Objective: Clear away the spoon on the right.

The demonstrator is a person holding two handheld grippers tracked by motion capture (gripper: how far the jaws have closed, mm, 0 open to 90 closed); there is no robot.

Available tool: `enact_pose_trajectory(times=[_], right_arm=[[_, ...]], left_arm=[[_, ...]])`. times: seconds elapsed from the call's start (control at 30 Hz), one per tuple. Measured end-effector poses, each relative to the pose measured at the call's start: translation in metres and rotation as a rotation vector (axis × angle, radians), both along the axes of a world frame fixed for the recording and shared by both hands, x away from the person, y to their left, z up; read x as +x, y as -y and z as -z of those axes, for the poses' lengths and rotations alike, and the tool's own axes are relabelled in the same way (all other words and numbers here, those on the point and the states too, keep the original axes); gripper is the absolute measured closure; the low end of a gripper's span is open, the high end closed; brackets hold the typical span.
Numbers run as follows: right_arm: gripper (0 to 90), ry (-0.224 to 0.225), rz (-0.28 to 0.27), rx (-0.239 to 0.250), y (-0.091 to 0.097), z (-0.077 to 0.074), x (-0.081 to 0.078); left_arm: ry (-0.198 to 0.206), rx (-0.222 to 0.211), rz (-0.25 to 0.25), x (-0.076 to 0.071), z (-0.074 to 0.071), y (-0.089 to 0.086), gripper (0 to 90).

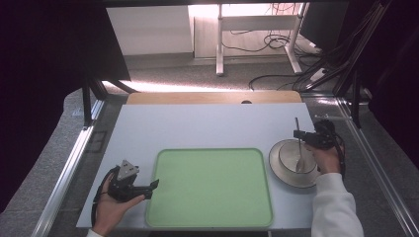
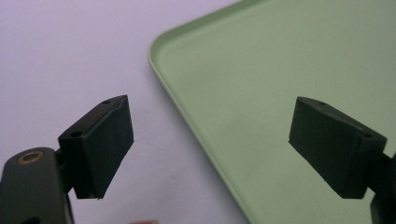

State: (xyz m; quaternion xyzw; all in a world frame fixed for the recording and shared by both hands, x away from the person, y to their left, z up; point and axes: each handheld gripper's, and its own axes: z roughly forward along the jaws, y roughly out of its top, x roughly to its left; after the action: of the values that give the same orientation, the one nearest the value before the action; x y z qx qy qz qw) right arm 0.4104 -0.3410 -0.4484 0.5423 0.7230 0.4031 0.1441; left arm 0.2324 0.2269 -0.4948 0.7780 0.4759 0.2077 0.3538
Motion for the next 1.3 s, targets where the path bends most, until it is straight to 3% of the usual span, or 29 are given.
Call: enact_pose_trajectory(times=[0.67, 0.97, 1.3], right_arm=[[89.4, 0.111, -0.052, 0.121, 0.005, -0.037, -0.018], [89.4, 0.171, -0.080, 0.157, -0.001, -0.057, -0.029], [89.5, 0.198, -0.099, 0.166, -0.005, -0.065, -0.034]], left_arm=[[0.006, -0.004, -0.005, 0.000, -0.002, -0.002, 13.3], [0.015, -0.008, -0.007, -0.002, -0.004, -0.003, 13.2], [0.012, -0.004, -0.005, -0.001, -0.004, -0.003, 13.2]])
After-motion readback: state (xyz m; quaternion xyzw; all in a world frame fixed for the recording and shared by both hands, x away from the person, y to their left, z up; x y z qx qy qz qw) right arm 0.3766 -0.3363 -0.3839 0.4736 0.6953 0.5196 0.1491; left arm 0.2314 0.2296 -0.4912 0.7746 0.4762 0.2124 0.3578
